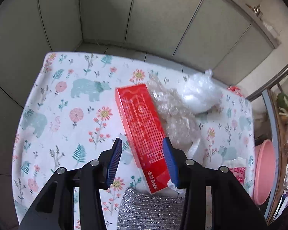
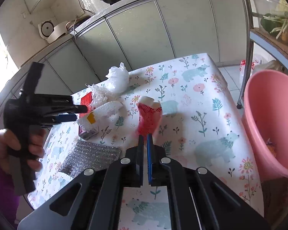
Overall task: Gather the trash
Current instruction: 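Grasp the red box with the left gripper while the right grasps the pink tissue box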
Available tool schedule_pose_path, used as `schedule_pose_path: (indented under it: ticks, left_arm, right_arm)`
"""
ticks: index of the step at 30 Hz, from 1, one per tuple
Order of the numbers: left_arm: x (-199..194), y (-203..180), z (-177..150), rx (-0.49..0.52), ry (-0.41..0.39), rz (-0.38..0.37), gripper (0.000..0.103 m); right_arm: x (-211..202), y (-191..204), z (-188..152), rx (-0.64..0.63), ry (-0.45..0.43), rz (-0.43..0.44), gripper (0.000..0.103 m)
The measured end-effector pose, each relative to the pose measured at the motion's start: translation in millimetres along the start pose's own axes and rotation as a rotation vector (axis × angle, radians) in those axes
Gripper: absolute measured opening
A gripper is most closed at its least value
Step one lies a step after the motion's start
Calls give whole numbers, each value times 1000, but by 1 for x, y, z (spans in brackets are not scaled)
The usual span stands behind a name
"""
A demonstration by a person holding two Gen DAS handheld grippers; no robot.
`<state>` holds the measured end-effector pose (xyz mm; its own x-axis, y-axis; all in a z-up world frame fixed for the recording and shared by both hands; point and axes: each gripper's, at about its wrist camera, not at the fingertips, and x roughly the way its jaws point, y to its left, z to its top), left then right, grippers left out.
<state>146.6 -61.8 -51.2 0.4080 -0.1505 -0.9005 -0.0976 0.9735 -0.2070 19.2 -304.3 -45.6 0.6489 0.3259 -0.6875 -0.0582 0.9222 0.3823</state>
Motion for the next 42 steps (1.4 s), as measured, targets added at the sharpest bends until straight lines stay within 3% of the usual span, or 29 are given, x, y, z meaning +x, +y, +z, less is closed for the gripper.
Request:
schedule_pose_path:
  ticks: [7,9,10,12,13,16,22,26,35,42]
  left_arm:
    - [16,-16,-1,9,5,16,52]
    - [24,-18,-1,8,32,16,51]
    - [25,-21,-2,17,15,22,50]
    - [25,-25,-5,54,-2,15,41]
    - [23,-25,-7,66,-15,9,30]
    - [16,-19,-12,61,-25,-32,26]
    - [-18,5,-31,128,-116,-18,25]
    - [-42,18,-47,137,-169,-12,25]
    - [-88,42,-88,139,-279,10,25]
    - [-84,40,-106,129,-275,15,25]
  right_arm:
    - [5,-7,-4,29,27,29,4]
    - [2,-8,-5,37,21,26,10]
    - [0,-9,-5,39,20,28,21]
    - [-4,-10,-6,39,14,14,36]
    - [-8,-11,-6,40,9,11,41]
    - [-13,-14,-6,55,-3,-4,44]
    - [-9,-15,0,103,-4,-15,54]
    - [4,-6,6,109,23,-13,55]
    - [34,13,3,58,66,-143,55]
    - [38,16,1,36,60,-187,55]
